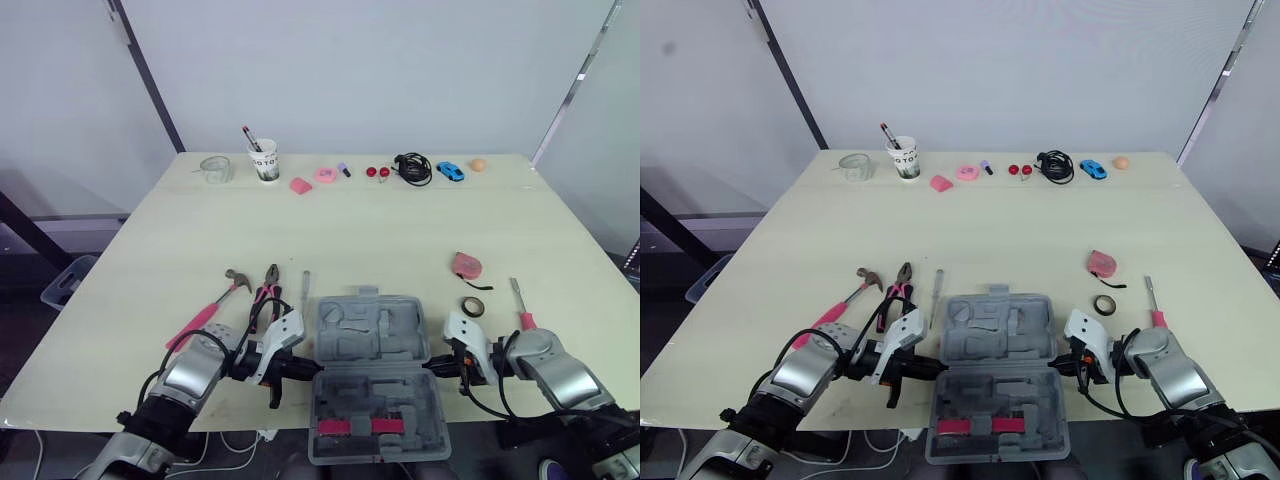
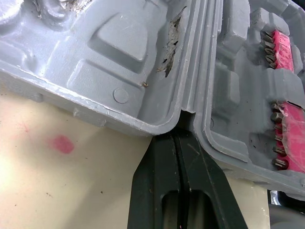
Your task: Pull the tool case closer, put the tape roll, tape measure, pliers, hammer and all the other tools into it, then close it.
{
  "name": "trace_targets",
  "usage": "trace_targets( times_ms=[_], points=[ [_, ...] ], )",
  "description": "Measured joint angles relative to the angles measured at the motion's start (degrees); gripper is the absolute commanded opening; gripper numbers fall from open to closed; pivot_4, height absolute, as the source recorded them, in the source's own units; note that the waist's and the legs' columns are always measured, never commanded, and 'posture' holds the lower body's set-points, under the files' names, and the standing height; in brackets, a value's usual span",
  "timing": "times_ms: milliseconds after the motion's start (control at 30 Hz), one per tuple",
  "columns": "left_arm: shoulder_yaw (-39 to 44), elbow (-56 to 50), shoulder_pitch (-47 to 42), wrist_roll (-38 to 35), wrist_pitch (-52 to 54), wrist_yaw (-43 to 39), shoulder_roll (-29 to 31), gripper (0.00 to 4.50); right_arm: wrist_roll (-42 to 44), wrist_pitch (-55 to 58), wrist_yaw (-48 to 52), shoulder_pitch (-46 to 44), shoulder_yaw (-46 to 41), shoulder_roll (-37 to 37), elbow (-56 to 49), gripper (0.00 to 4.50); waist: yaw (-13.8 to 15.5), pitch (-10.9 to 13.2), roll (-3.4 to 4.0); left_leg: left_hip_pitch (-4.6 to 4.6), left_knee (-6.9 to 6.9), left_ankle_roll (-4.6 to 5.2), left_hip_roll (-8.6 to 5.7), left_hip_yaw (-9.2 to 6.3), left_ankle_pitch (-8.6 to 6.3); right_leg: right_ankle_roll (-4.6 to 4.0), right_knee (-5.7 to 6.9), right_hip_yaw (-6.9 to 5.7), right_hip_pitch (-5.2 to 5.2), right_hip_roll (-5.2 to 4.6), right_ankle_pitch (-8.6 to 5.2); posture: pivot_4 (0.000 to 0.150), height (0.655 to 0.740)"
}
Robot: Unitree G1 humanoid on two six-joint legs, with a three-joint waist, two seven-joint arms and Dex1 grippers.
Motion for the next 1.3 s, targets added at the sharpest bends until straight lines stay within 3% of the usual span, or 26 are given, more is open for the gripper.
trace_targets(
  times_ms=[567,900,1300],
  points=[
    [0.4,0.0,1.4,-1.0,-1.7,1.3,0.5,0.01,2.2,-3.8,-1.4,1.6,-0.7,-0.6,1.8,0.04,0.0,0.0,0.01,-0.01,0.00,0.00,0.02,0.00,0.00,0.00,-0.01,0.00,-0.01,-0.02,0.00,0.150,0.7400],
    [4.8,-1.1,4.9,-4.2,-1.7,3.3,2.1,0.01,4.3,-4.8,-3.1,5.1,-5.3,-3.0,1.4,0.04,0.0,0.0,0.00,-0.08,-0.03,0.00,0.06,0.00,0.00,-0.01,-0.02,-0.01,-0.04,-0.02,-0.01,0.150,0.7400],
    [17.3,-7.4,14.5,-11.7,-5.7,6.1,2.8,0.01,7.9,-16.6,-7.1,12.7,-15.5,-2.2,-1.0,0.04,0.0,0.2,-0.08,-0.24,-0.06,-0.01,0.35,0.06,-0.01,0.00,-0.19,-0.03,-0.15,-0.05,0.00,0.150,0.7400]
  ],
)
